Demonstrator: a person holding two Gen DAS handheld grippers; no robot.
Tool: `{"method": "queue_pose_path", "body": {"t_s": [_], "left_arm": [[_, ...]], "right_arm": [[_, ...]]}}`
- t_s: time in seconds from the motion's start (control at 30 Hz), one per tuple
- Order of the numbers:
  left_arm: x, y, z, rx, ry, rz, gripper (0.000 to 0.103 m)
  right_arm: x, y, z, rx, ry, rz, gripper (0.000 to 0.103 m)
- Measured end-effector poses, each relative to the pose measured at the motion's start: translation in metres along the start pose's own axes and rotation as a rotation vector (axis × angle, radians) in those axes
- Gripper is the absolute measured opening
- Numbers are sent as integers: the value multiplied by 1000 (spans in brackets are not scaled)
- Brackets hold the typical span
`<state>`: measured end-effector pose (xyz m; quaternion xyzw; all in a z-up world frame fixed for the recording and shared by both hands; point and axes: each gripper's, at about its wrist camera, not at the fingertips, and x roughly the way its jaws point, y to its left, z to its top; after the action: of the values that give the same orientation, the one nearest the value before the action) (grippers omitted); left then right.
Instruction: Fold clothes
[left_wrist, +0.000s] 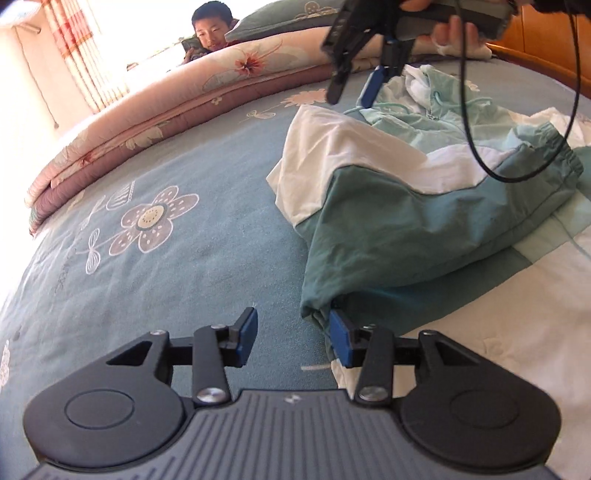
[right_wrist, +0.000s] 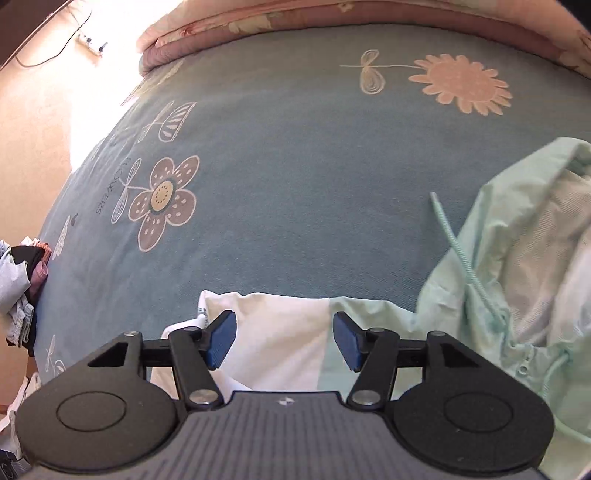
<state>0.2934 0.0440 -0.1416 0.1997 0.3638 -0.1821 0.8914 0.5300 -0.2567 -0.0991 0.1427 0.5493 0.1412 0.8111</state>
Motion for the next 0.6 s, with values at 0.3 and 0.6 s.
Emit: {"method": "queue_pose_path", "body": {"t_s": [0.3, 0.6], "left_arm": [[-9, 41, 35, -376, 55, -25, 49], [14, 29, 78, -559, 52, -96, 49]], "right_arm": [[-104, -122, -157, 328, -97, -258, 67], [-104, -144, -258, 526, -157, -133, 69]]}}
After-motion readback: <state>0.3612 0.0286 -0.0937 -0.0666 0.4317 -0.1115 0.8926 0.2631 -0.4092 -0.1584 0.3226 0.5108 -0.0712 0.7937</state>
